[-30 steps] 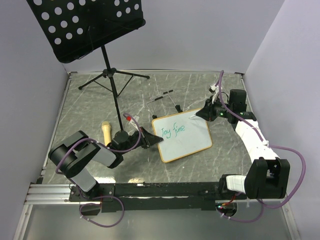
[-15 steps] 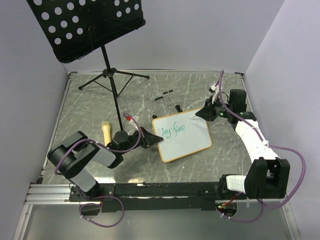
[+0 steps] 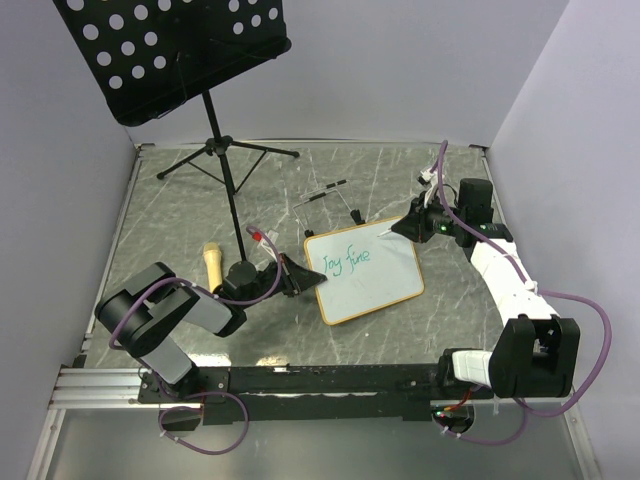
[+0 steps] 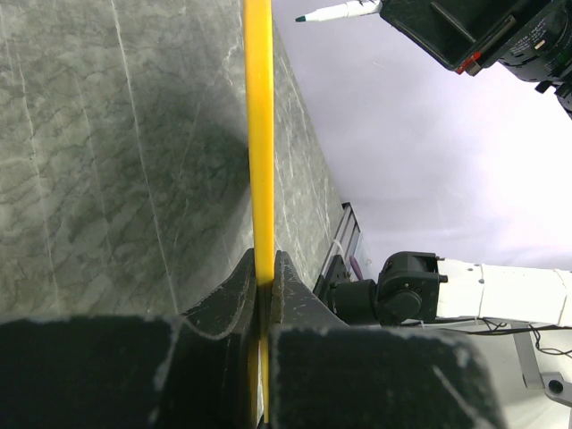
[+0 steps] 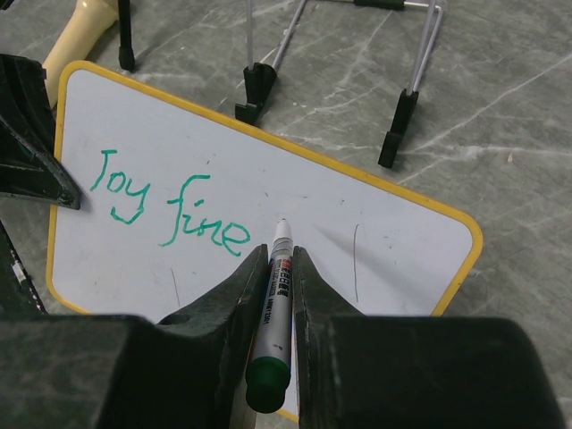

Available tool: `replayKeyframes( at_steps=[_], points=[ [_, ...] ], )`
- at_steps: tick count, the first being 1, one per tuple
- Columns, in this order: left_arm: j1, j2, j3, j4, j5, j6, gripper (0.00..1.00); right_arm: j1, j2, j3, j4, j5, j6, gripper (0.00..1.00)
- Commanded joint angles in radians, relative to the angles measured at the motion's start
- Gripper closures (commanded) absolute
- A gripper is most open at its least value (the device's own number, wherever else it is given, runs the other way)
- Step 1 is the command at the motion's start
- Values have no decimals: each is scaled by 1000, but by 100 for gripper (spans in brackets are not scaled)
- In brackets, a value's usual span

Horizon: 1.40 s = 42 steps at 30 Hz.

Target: Write a sentence on the whiteboard

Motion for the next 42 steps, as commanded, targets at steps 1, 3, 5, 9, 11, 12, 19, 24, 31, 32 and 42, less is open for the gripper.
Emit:
replayKeyframes(
  at_steps=[1,3,5,9,11,12,19,24,31,32,42],
  points=[
    [-6,-35,7,299,-2,21,99,-5,6,0,22,-26,-15,100],
    [-6,-35,7,299,-2,21,99,-5,6,0,22,-26,-12,100],
    [-6,-35,7,299,-2,21,99,-5,6,0,22,-26,-12,100],
    [-9,-36,7,299,-4,22,99,-6,7,0,21,-26,-13,100],
    [-7,-36,6,298,-4,22,99,-5,7,0,21,-27,-13,100],
    [-9,-38,6,298,-2,22,99,-5,9,0,22,-27,-13,100],
    [-7,-39,3,299,-4,24,99,-6,7,-2,22,-27,-12,100],
    [-9,-44,0,298,-5,26,99,-5,7,-2,22,-27,-12,100],
    [-7,-47,7,282,-4,32,99,-3,19,1,22,-29,-10,100],
    [-7,-51,10,276,-2,35,99,-3,19,1,21,-29,-10,100],
    [-9,-70,12,255,-8,38,99,-5,18,-2,25,-30,-9,100]
  ],
)
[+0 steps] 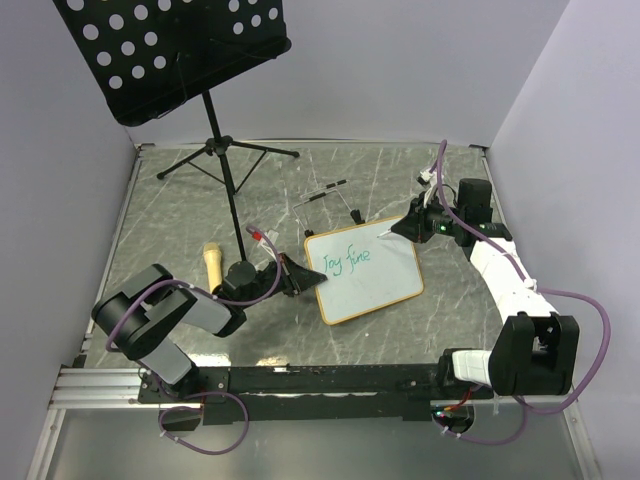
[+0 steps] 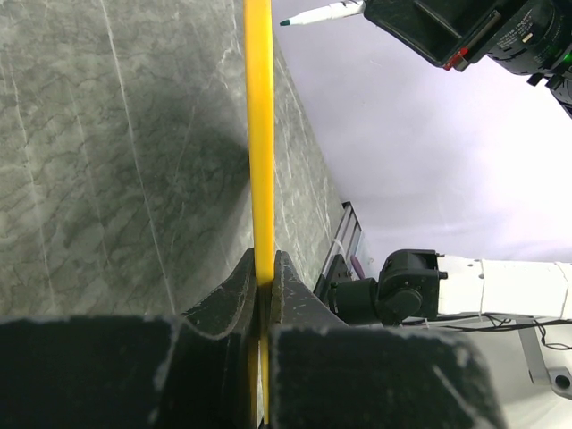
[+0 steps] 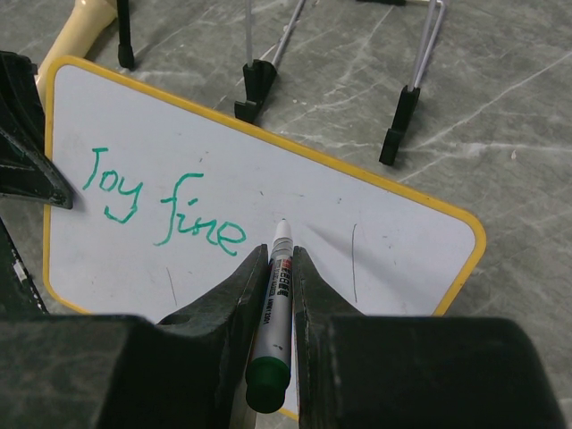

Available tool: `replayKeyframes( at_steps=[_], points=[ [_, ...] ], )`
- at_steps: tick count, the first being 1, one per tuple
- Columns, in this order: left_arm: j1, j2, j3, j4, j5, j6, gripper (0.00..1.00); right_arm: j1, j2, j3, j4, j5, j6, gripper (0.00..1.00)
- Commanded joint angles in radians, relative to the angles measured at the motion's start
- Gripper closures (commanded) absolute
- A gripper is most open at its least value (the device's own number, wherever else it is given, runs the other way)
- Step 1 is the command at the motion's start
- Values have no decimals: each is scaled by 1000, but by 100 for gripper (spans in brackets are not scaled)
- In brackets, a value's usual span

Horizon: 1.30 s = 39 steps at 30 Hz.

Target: Write a sentence on the whiteboard

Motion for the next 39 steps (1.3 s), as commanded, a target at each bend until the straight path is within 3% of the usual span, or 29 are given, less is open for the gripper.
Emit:
replayKeyframes(
  at_steps=[1,39],
  points=[
    [-7,-55,15,252,-10,20,99,-3,6,-2,25,-28,-9,100],
    [-10,-49,-2,264,-40,6,99,-3,-8,-21,4,-32,-32,100]
  ],
)
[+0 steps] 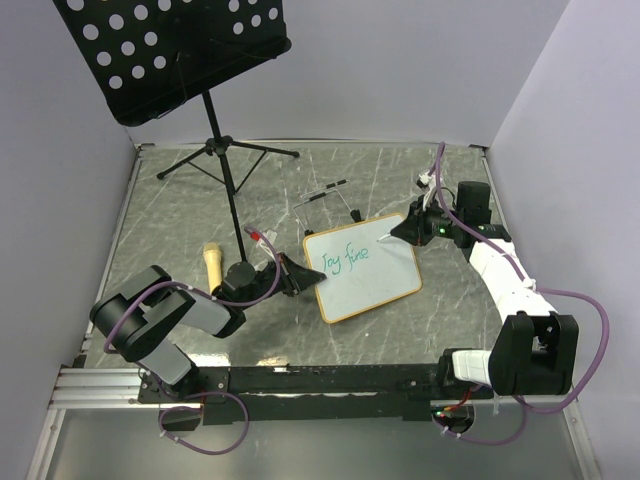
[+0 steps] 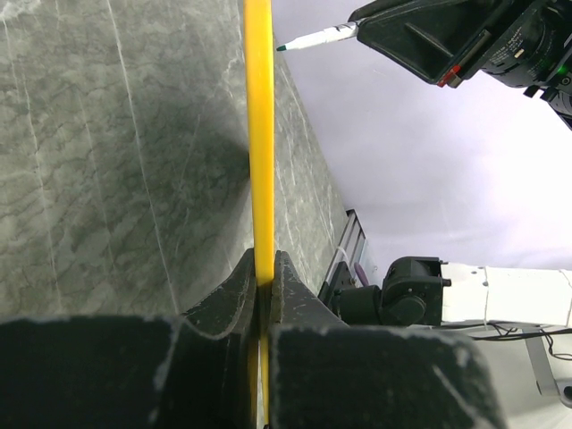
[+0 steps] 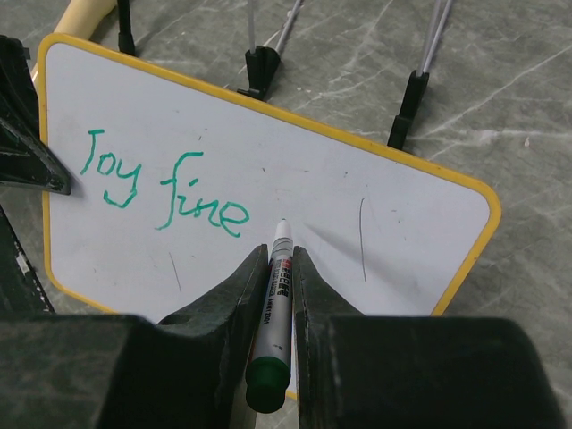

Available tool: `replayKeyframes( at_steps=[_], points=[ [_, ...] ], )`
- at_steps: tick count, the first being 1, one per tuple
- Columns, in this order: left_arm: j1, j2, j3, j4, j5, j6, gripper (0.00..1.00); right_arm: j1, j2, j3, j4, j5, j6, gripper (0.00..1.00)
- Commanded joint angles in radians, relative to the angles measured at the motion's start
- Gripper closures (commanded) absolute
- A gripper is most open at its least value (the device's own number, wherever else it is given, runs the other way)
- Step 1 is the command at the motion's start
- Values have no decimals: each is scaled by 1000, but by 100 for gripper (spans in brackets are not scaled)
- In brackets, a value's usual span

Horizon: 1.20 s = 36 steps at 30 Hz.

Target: Write a sentence on the whiteboard

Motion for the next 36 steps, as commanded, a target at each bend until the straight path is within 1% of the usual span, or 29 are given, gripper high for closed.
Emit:
replayKeyframes(
  at_steps=[1,18,28,36],
  points=[
    [-3,-34,4,268,-10,0,99,-3,-10,-3,17,-29,-23,100],
    [-3,-34,3,278,-16,-10,99,-14,-25,-11,-3,-39,-34,100],
    [-3,-31,8,271,-21,-13,99,-56,-7,-8,-46,-65,-64,100],
    [-5,-22,9,270,-34,-30,99,-56,-24,-23,-23,-40,-41,100]
  ],
)
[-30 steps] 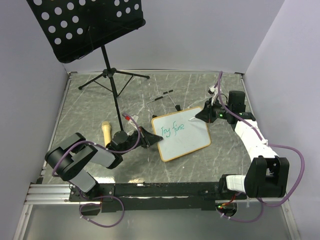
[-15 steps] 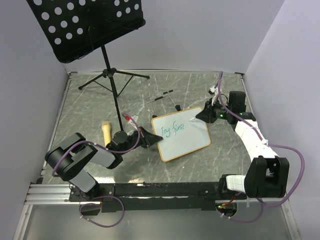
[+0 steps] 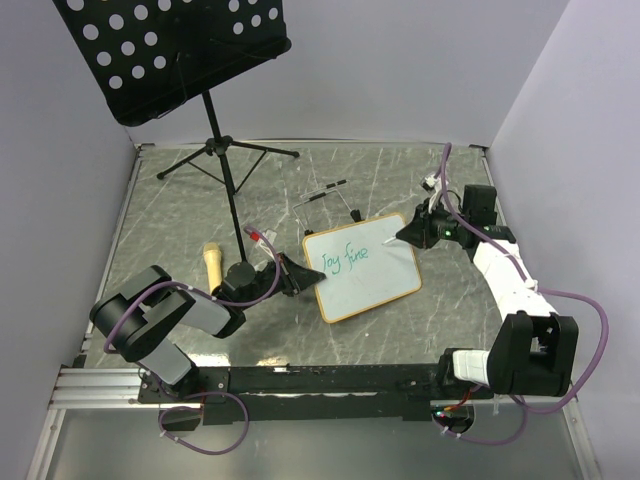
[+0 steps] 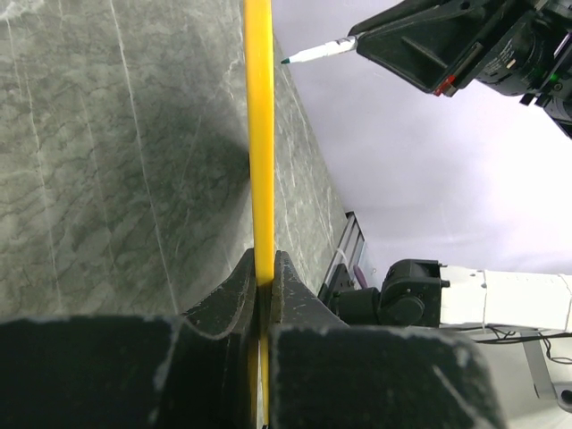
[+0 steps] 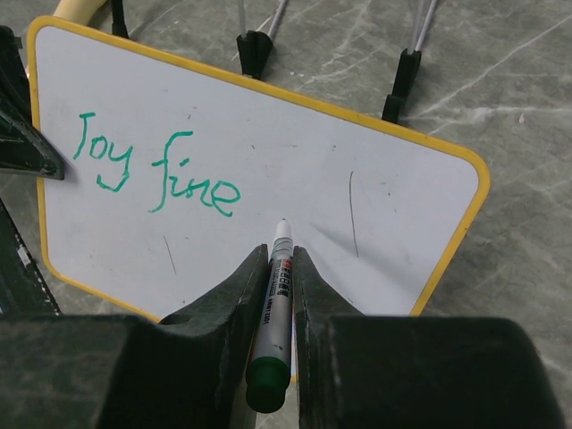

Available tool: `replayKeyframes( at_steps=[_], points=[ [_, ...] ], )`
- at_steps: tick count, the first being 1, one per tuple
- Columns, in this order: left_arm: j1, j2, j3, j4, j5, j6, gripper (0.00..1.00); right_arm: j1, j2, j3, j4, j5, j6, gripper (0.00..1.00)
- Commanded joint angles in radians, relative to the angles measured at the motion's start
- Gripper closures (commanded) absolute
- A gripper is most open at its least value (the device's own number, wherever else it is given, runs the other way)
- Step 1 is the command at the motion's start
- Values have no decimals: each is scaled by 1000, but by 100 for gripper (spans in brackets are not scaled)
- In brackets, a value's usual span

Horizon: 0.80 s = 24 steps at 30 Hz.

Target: Write a sentence on the whiteboard

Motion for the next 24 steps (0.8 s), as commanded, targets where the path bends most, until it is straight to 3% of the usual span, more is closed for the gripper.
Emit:
replayKeyframes(
  at_steps=[1,14,24],
  points=[
    [-5,-20,11,273,-30,-24,99,-5,-24,-22,34,-8,2,100],
    [-5,-23,12,273,-52,-44,99,50,-27,-25,55,16,18,100],
    [-16,-14,14,278,-55,-44,99,159,-58,-67,204,176,79,100]
  ],
)
